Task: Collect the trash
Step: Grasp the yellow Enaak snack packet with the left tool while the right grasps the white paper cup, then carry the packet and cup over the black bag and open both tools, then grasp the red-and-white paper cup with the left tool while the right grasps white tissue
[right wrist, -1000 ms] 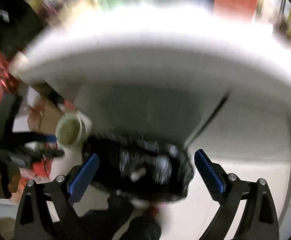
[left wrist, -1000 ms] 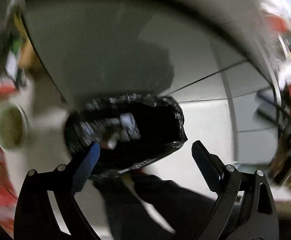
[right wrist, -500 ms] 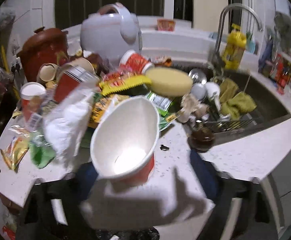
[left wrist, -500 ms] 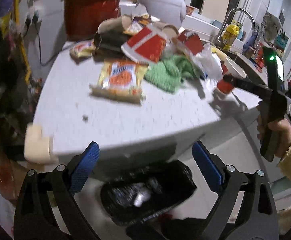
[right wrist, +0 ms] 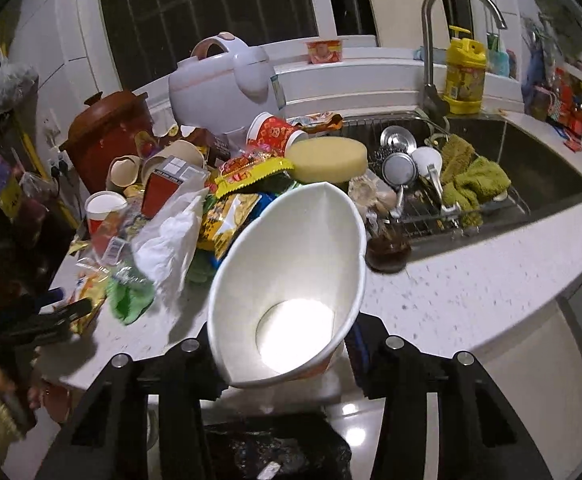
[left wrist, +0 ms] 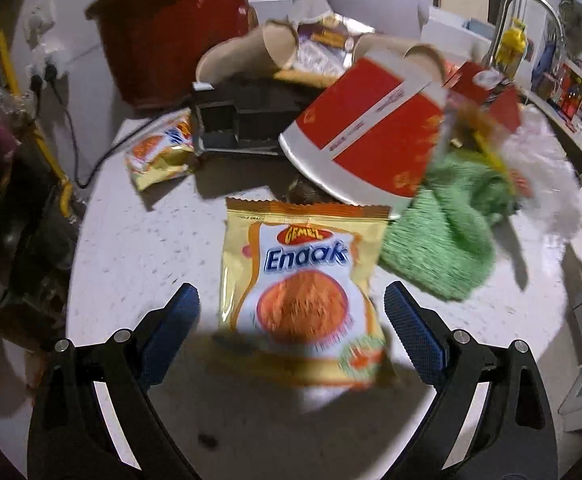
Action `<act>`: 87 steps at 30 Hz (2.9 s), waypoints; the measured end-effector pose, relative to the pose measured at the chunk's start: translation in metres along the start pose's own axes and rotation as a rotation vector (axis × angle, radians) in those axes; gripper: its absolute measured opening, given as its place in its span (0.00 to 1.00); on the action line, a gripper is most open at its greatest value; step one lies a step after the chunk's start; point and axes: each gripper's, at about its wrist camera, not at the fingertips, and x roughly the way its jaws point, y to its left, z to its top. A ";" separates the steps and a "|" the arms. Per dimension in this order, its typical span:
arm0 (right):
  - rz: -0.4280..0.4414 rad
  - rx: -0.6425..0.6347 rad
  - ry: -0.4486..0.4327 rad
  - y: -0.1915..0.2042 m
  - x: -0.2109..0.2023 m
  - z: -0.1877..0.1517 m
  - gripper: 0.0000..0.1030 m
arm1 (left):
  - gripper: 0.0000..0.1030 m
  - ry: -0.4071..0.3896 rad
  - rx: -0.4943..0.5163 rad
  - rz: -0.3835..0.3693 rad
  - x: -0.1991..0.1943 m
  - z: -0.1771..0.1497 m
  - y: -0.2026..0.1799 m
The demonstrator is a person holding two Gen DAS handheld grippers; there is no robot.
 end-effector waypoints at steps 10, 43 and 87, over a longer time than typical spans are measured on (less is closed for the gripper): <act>0.060 -0.006 0.007 0.019 -0.011 -0.009 0.45 | 0.49 -0.011 -0.057 -0.100 -0.004 -0.002 0.013; 0.221 -0.312 0.651 0.071 0.125 -0.235 0.50 | 0.55 0.431 -0.215 -0.303 0.066 -0.261 -0.026; 0.159 -0.128 0.066 0.076 0.072 0.052 0.06 | 0.88 -0.237 -0.076 -0.145 -0.113 -0.034 -0.011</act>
